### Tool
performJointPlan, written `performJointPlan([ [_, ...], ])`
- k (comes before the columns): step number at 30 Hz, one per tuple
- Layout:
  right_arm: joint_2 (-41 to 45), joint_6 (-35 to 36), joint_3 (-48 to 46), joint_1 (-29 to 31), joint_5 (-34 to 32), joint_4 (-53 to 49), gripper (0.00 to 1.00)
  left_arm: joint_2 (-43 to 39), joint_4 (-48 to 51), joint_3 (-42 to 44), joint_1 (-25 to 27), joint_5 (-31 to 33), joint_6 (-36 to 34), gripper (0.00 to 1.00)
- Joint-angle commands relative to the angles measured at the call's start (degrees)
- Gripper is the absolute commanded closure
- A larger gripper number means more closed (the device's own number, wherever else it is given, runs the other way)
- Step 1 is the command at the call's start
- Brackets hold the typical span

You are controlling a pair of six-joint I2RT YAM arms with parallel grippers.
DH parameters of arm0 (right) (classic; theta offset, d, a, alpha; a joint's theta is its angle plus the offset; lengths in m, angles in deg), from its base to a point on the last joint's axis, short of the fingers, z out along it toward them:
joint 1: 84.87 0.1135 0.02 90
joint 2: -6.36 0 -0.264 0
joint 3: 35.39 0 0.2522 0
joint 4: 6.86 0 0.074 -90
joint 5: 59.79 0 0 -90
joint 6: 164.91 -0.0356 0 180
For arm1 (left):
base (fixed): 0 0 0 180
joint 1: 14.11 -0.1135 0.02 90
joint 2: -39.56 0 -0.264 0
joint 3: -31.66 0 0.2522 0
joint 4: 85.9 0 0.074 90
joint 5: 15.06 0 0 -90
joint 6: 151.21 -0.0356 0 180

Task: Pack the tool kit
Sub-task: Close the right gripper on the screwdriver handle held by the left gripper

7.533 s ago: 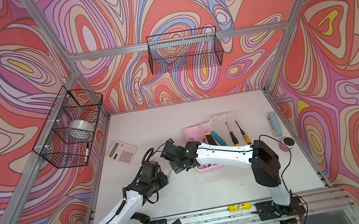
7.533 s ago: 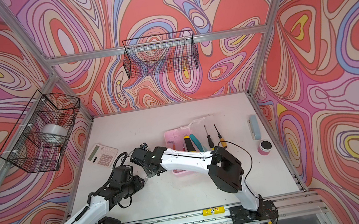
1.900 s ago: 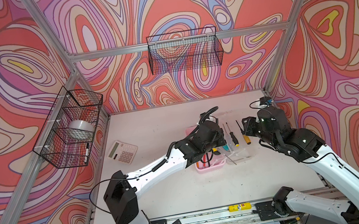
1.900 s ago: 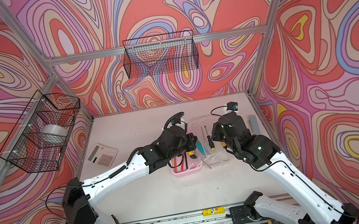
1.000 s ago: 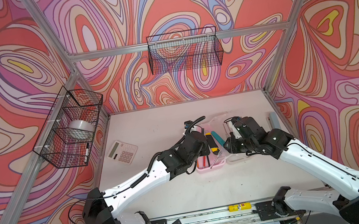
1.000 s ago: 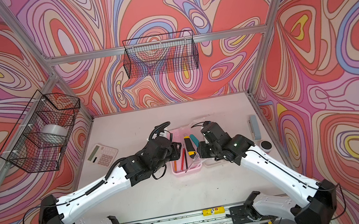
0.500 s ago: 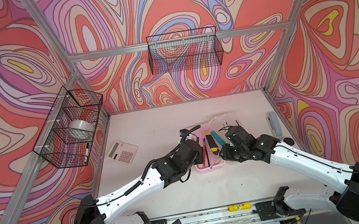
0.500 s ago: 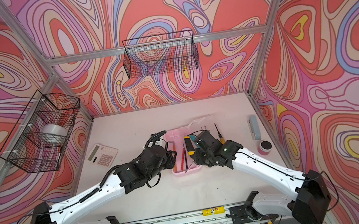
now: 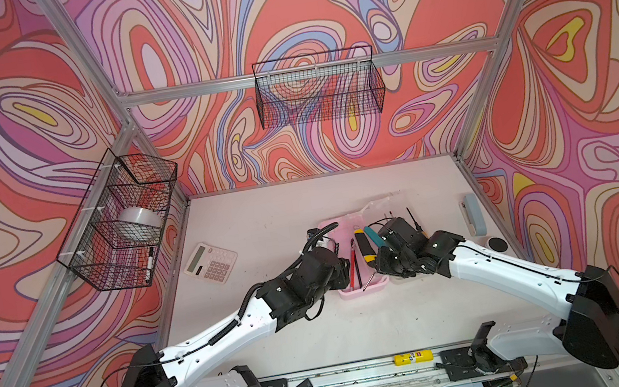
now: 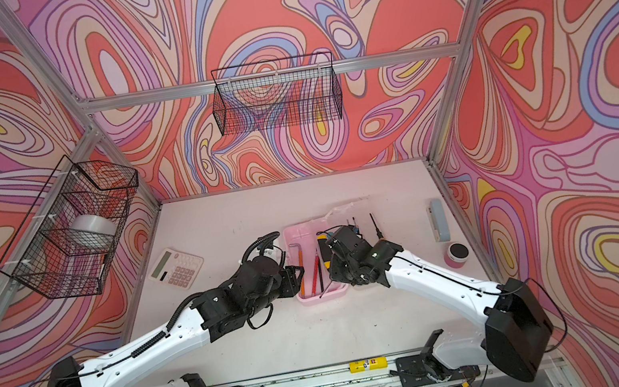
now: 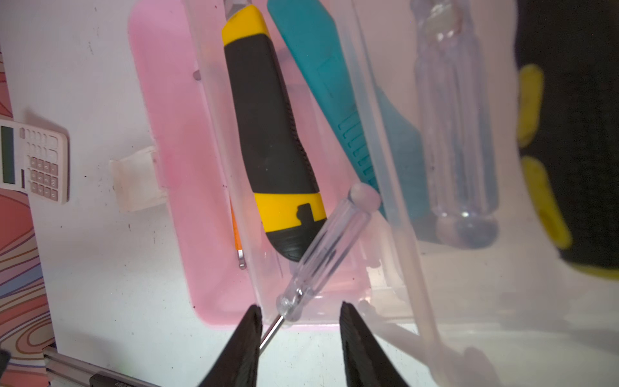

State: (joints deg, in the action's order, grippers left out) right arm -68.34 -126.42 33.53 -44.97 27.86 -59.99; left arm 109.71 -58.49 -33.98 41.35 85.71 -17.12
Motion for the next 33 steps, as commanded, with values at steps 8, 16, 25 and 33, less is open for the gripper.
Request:
performJointPlan([
  [8,-1.91,-1.67,-0.02,0.27,-2.75,2.83,0.58,-2.62,-4.07,1.90,-0.09,-8.19,-5.38,0.44],
  [16,-4.70,-1.32,0.10,0.27,-2.40,4.68,0.59,-3.20,-4.68,3.87,-0.09,-6.59,-4.11,0.46],
  [25,-6.70,-1.14,0.33,0.23,-2.09,5.26,0.62,-3.26,-4.42,4.33,-0.14,-5.75,-4.11,0.46],
  [33,-5.66,-1.49,0.32,0.18,-2.79,5.36,0.73,-2.86,-4.33,4.42,-0.11,-5.23,-4.08,0.47],
])
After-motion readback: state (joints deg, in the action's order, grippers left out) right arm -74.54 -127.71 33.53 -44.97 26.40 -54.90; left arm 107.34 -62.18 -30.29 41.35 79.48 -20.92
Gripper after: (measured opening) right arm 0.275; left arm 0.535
